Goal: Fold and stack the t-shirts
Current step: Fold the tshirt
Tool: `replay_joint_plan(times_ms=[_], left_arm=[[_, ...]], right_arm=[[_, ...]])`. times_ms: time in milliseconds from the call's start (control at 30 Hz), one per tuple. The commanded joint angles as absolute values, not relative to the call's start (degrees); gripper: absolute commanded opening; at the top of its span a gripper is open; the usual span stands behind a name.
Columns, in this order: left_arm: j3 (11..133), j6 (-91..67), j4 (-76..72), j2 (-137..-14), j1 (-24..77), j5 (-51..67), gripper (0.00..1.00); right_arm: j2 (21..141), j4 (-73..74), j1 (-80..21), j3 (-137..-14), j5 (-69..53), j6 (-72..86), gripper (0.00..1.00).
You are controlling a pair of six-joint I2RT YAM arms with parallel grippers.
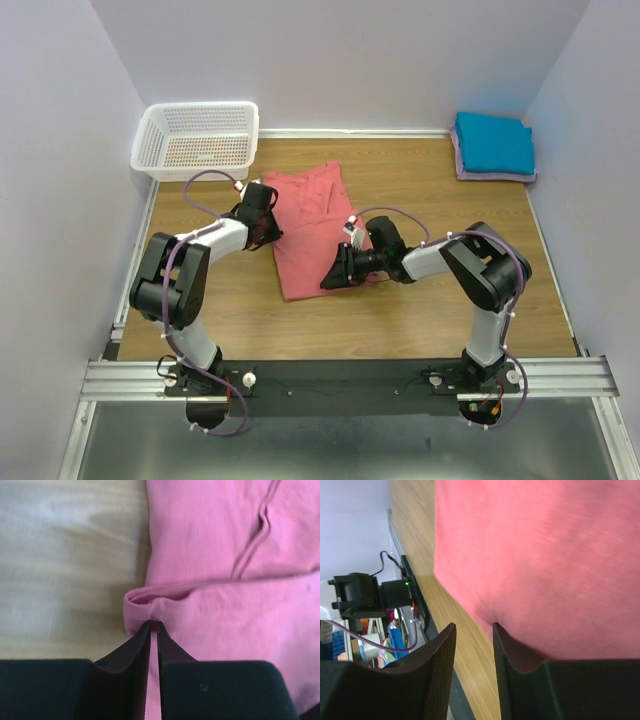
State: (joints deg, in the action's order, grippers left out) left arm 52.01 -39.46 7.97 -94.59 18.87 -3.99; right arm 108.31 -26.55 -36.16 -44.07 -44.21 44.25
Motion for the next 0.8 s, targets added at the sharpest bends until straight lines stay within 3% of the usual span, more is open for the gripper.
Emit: replay_joint_plan(times_ms=[0, 133, 300, 333, 500, 600, 767], left_arm=[[56.3, -36.3, 7.0, -101.1, 17.1, -4.2, 0.17], [58.0, -35.7, 8.0, -102.8, 16.4, -3.5, 0.17], [59.9, -33.9, 11.2, -97.6, 16.5, -3.3, 0.29], [59.9, -33.5, 12.6, -94.6, 16.6, -3.9, 0.35], [56.8, -33.0, 17.8, -84.3, 16.9, -5.3, 0.45], [52.9, -33.3, 22.1, -77.4, 17.9, -5.5, 0.48], [46.7, -36.9, 28.8, -67.5, 21.4, -6.8, 0.53]], right_arm=[[111.3, -25.0, -36.3, -42.5, -42.2, 42.8, 0.43], [108.6, -25.0, -36.3, -41.4, -42.3, 42.7, 0.43], [99.9, -15.0, -36.3, -44.2, -36.7, 37.4, 0.43], [96.4, -11.3, -36.0, -45.3, -33.7, 36.4, 0.43], [87.0, 2.2, -34.5, -48.5, -19.2, 30.8, 0.46], [84.1, 15.3, -34.5, -51.4, -8.6, 28.4, 0.53], [85.2, 26.8, -34.6, -53.9, 1.7, 28.6, 0.56]])
